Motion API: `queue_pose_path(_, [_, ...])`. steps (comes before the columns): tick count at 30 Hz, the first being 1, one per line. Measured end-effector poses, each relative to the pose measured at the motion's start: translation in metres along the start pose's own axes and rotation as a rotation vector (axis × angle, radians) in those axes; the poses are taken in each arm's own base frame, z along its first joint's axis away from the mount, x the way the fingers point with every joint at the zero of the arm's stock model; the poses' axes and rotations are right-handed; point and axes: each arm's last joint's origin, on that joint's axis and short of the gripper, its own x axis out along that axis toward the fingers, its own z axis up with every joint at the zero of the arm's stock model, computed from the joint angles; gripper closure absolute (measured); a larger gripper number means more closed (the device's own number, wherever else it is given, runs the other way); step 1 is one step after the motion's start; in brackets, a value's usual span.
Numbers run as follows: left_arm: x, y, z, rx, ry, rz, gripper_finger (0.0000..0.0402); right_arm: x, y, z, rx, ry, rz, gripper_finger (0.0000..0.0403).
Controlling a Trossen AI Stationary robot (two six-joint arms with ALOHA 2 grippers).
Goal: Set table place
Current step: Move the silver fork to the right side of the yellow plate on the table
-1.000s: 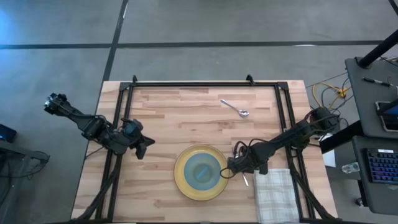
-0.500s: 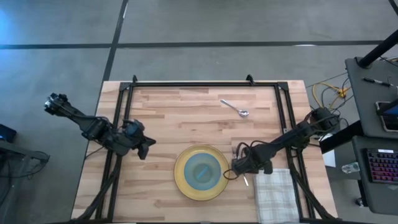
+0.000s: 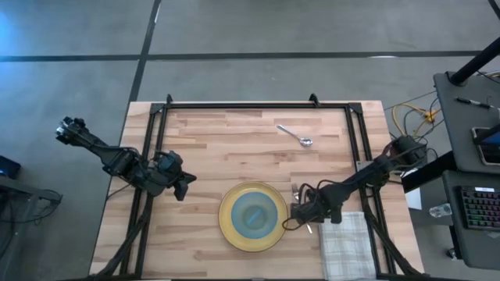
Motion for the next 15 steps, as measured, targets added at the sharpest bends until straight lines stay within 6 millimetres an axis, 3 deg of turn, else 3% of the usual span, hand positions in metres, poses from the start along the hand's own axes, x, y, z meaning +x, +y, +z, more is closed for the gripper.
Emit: queue_pose_path(15, [0.0, 0.0, 0.0, 0.002, 0.0, 0.0, 0.0402, -0.004, 0.009, -0.012, -0.01, 0.042, 0.094, 0.0394])
